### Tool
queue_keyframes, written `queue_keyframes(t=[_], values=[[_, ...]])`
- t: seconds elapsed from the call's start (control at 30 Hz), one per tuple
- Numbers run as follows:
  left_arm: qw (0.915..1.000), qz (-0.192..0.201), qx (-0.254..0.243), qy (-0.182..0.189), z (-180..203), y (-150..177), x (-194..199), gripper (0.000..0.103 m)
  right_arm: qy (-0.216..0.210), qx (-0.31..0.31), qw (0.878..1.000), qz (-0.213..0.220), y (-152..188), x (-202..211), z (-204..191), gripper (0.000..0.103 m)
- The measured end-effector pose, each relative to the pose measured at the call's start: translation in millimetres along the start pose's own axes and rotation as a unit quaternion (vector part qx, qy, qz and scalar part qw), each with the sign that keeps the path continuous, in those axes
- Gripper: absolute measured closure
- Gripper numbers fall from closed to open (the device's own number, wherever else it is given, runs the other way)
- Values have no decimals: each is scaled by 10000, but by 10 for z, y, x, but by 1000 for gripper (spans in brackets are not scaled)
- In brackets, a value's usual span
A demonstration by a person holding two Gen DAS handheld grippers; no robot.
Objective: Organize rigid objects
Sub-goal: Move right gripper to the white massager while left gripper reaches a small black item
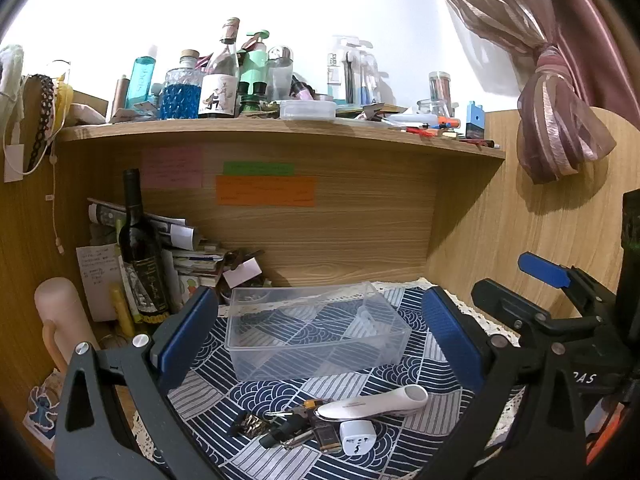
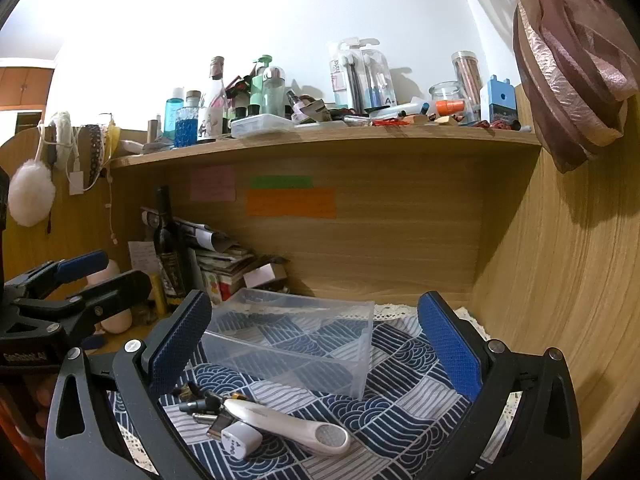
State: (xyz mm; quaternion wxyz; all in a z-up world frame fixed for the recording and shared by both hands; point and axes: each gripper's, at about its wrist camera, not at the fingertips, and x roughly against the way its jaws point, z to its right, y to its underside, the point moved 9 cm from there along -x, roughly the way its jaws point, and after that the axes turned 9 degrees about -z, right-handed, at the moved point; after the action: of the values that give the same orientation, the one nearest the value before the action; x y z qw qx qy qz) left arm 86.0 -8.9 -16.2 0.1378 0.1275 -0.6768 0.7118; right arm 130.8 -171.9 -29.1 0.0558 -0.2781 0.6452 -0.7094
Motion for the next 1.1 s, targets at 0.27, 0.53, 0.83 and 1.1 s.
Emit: queue_keyframes(t=[0.27, 0.53, 0.83, 1.1], values=[[9999, -137, 4, -81, -57, 29, -41, 0, -120, 34, 9999, 14, 15, -22, -17, 0], [9942, -1000, 200, -355, -458, 412, -377, 1, -617, 36, 9944, -859, 406, -400, 15, 0], [9733, -2171, 395, -635, -884, 1188, -744, 27, -583, 63, 9763, -2084, 1097, -853, 136, 3], [9543, -2920, 453, -446, -982, 1641, -985, 57, -969, 493, 9565, -2706, 1348, -1095, -7, 17]])
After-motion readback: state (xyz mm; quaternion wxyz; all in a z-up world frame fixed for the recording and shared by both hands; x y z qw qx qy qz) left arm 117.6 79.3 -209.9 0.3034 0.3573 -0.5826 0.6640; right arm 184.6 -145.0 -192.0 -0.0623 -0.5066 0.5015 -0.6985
